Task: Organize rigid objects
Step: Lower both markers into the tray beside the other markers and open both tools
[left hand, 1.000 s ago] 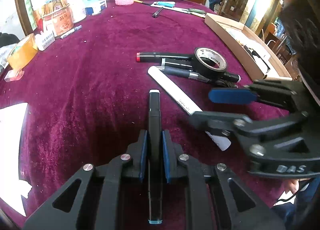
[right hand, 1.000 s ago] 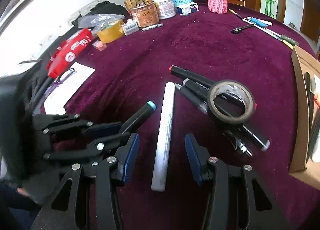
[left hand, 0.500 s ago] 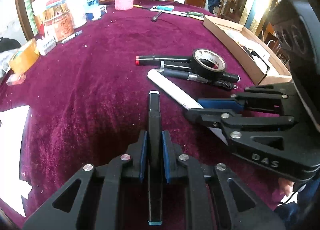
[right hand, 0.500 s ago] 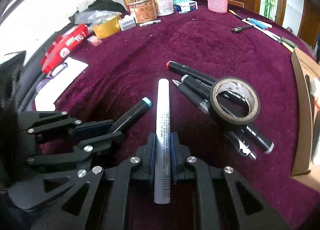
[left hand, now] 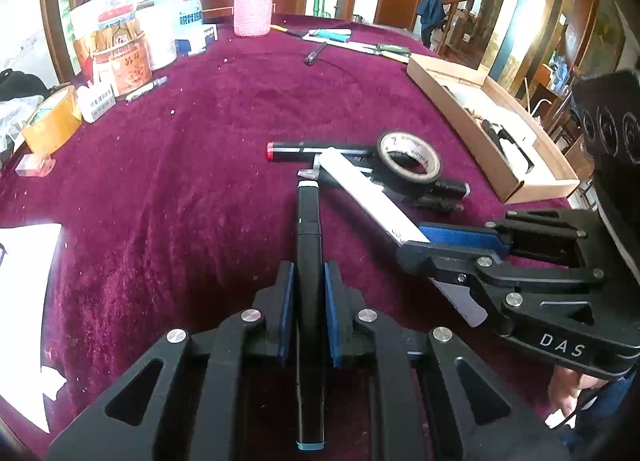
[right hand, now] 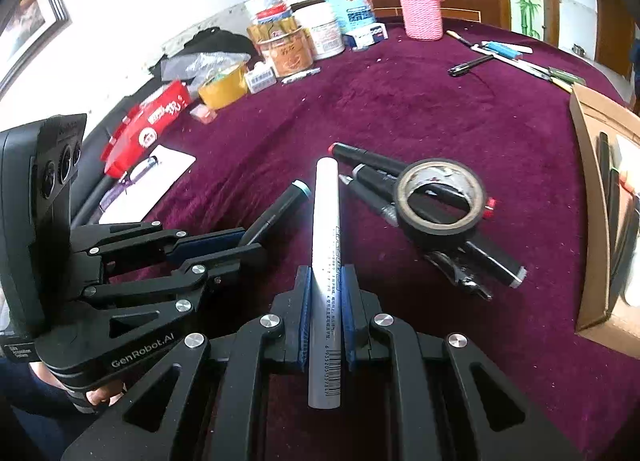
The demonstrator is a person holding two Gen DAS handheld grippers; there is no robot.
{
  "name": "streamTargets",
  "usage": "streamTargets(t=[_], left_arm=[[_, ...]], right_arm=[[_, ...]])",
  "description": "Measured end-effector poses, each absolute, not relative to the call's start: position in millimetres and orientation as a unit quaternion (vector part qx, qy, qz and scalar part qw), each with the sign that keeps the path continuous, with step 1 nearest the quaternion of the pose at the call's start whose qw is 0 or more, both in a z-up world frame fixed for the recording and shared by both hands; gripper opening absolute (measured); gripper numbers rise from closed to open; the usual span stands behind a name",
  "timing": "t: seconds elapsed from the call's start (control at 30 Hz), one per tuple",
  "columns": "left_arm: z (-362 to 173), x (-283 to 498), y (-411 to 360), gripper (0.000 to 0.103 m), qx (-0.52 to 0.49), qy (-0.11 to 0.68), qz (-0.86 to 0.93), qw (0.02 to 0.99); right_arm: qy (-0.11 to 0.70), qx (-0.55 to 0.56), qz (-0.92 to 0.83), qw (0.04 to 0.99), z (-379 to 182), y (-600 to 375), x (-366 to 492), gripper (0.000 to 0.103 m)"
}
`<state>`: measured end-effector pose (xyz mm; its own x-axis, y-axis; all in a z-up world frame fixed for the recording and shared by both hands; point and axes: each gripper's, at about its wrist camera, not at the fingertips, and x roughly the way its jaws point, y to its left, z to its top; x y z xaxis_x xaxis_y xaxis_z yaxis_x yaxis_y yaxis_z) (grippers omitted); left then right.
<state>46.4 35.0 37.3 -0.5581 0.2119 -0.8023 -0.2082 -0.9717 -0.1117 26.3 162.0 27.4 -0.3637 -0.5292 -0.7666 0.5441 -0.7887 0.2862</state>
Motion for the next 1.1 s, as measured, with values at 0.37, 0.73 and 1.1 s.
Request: streamTargets(t=[0.37, 0.73, 1.1], left_arm=[[69.9, 29.5, 77.7, 0.012, -0.433, -0.011, 0.888, 0.157], [93.2, -6.7, 153.7, 0.012, -0.435, -0.019, 0.873, 0.219], [91.8, -61.2, 222.7, 0.012, -0.446, 0.002, 0.864, 0.232]], right_arm=[[-0.058, 0.433, -0.851, 0.293, 46.7, 221.8, 12.5, 0.012], [-0.133, 0.391, -0.886, 0.213, 73.1, 320.4, -6.8, 0.013], [-0.190, 0.387, -0.894, 0.122, 68.8, 398.4, -36.2, 0.013]])
